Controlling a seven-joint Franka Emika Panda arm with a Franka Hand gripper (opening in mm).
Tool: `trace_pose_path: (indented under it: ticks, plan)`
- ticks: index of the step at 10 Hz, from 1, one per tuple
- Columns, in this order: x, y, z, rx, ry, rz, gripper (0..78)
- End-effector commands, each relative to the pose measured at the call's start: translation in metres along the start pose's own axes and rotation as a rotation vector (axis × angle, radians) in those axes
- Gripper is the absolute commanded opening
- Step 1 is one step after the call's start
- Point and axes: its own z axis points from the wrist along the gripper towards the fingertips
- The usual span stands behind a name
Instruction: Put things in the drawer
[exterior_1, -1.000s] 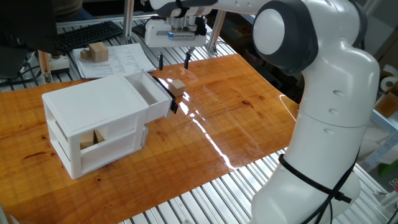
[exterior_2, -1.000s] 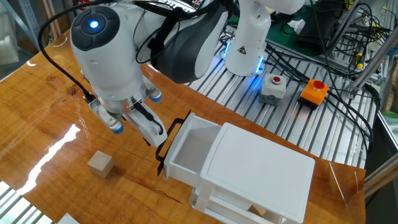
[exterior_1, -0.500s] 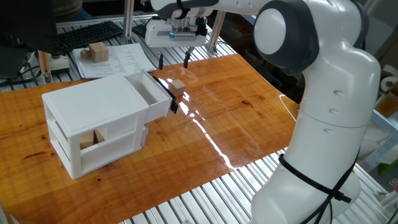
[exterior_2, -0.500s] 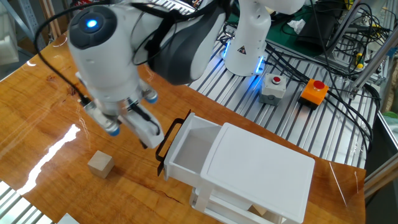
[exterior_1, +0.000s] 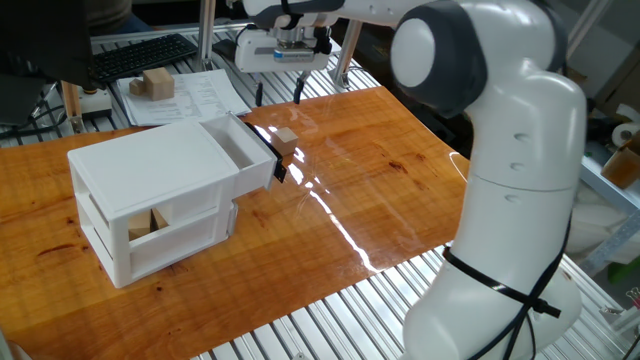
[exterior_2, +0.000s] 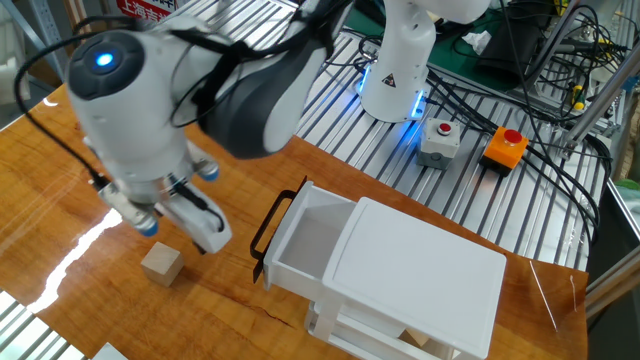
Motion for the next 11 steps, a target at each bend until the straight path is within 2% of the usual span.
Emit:
trace_pose_path:
  ticks: [1,6,8,10,11]
  plan:
    - [-0.019,-0.015,0.01,0.006,-0.009,-0.045,77.4]
    - [-0.036,-0.036,0.036,0.005,-0.022,-0.101,77.4]
    - [-0.037,-0.04,0.042,0.009,-0.029,-0.114,77.4]
    - [-0.034,-0.047,0.06,0.005,-0.063,-0.125,77.4]
    - [-0.034,-0.045,0.065,0.007,-0.065,-0.125,77.4]
